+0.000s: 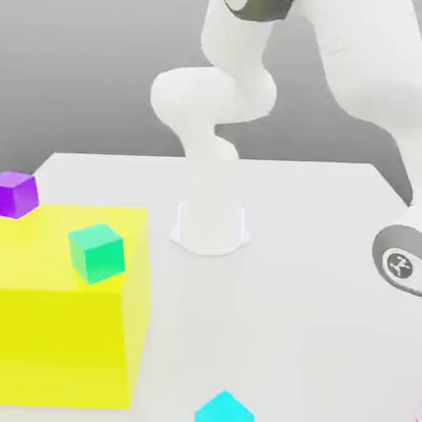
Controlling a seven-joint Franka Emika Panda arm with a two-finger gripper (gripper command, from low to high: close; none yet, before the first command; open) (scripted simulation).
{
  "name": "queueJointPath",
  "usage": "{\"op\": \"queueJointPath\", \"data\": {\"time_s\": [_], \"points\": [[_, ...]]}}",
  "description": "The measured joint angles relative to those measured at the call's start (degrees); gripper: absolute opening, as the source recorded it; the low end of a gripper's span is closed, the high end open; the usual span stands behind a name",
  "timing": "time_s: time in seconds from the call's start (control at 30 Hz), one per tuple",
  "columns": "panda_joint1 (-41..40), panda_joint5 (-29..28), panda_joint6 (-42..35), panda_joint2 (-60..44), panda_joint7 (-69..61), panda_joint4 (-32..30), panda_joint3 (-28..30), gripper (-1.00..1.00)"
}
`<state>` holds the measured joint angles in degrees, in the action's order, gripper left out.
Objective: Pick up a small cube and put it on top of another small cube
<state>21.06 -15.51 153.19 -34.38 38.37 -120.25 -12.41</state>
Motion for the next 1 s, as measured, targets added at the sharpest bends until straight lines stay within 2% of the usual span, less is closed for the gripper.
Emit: {"op": "queueJointPath", "data": {"time_s": [0.13,0.3,0.57,0.73,1.0], "points": [[0.1,0.0,0.2,-0.2,0.0,0.1,0.1,-1.0],[-2.6,3.9,-6.3,8.8,-1.1,-2.3,-1.4,-1.0],[-11.9,10.0,-17.5,25.6,10.7,-7.2,7.9,-1.0],[-21.5,11.7,-24.6,35.9,19.9,-10.3,12.6,-1.0],[-31.4,13.4,-34.5,51.5,34.9,-15.5,18.5,-1.0]]}}
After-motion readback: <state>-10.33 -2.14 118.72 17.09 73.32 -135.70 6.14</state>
